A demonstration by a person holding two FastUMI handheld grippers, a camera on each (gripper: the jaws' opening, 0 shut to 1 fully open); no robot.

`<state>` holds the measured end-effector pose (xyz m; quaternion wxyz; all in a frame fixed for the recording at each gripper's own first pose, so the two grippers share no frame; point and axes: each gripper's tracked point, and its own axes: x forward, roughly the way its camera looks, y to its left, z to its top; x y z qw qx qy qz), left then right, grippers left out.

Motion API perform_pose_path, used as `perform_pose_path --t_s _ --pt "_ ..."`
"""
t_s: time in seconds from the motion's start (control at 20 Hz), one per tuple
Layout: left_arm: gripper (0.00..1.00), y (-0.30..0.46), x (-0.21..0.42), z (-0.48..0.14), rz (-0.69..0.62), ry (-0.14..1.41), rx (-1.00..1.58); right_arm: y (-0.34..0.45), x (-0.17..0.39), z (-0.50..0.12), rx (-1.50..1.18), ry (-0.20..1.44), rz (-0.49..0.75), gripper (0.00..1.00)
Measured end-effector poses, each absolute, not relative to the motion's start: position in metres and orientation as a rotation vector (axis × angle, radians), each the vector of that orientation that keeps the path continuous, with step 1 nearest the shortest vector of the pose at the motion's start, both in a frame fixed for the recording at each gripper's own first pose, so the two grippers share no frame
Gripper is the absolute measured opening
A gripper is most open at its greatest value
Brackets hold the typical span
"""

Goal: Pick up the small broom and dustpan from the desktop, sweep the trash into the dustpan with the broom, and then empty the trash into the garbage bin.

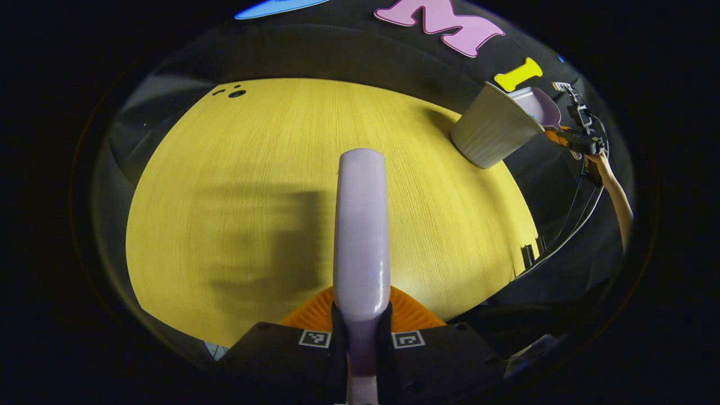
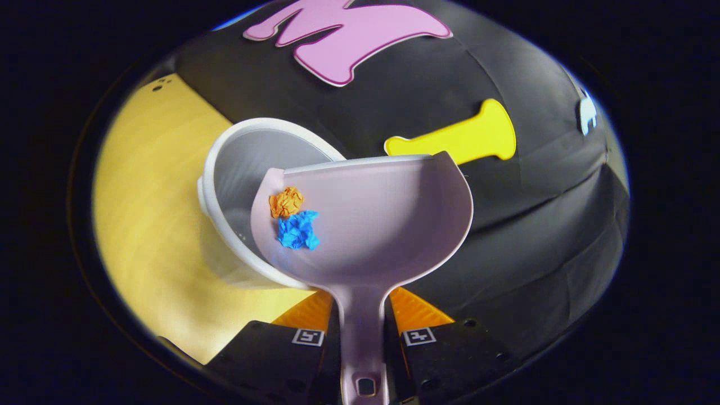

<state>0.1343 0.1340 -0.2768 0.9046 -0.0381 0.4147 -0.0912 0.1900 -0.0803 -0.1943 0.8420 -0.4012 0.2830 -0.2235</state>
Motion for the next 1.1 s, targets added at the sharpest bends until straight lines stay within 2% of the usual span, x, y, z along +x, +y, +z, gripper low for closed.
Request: perform_pose_path --t_s 0.1,0.15,0.25,0.35,0.4,0.45,0.5,0.55,0.7,0.85,0.9,1.05,1.1 --pt "0.25 0.135 0.133 -0.280 -0.180 0.870 -0.083 -0.090 0.189 -0.197 -0.917 0.597 -0.483 0.36" --pt "0.25 0.136 0.131 -0.283 -0.175 0.873 -0.085 -0.089 0.190 -0.195 -0.954 0.595 -0.486 0.40" --pt "0.25 0.136 0.128 -0.284 -0.166 0.877 -0.096 -0.086 0.192 -0.191 -1.055 0.591 -0.486 0.36" --pt "0.25 0.136 0.128 -0.285 -0.155 0.872 -0.104 -0.084 0.197 -0.186 -1.179 0.576 -0.475 0.41" --pt "0.25 0.138 0.126 -0.286 -0.148 0.871 -0.107 -0.081 0.200 -0.183 -1.244 0.565 -0.458 0.36" --pt "0.25 0.138 0.125 -0.287 -0.141 0.870 -0.107 -0.080 0.202 -0.181 -1.310 0.551 -0.438 0.36" --pt "0.24 0.140 0.124 -0.287 -0.132 0.867 -0.104 -0.078 0.204 -0.179 -1.379 0.539 -0.420 0.40" --pt "0.25 0.141 0.124 -0.286 -0.121 0.864 -0.101 -0.074 0.205 -0.178 -1.452 0.525 -0.402 0.36" --pt "0.25 0.144 0.124 -0.280 -0.091 0.837 -0.115 -0.066 0.208 -0.177 -1.619 0.475 -0.341 0.36" --pt "0.25 0.143 0.124 -0.276 -0.074 0.809 -0.151 -0.063 0.208 -0.180 -1.637 0.490 -0.316 0.32" --pt "0.23 0.144 0.123 -0.275 -0.066 0.799 -0.162 -0.063 0.208 -0.180 -1.635 0.504 -0.312 0.36" --pt "0.25 0.144 0.123 -0.275 -0.051 0.779 -0.202 -0.061 0.207 -0.180 -1.632 0.525 -0.314 0.36" --pt "0.25 0.144 0.122 -0.275 -0.046 0.772 -0.214 -0.061 0.207 -0.181 -1.612 0.533 -0.316 0.39"
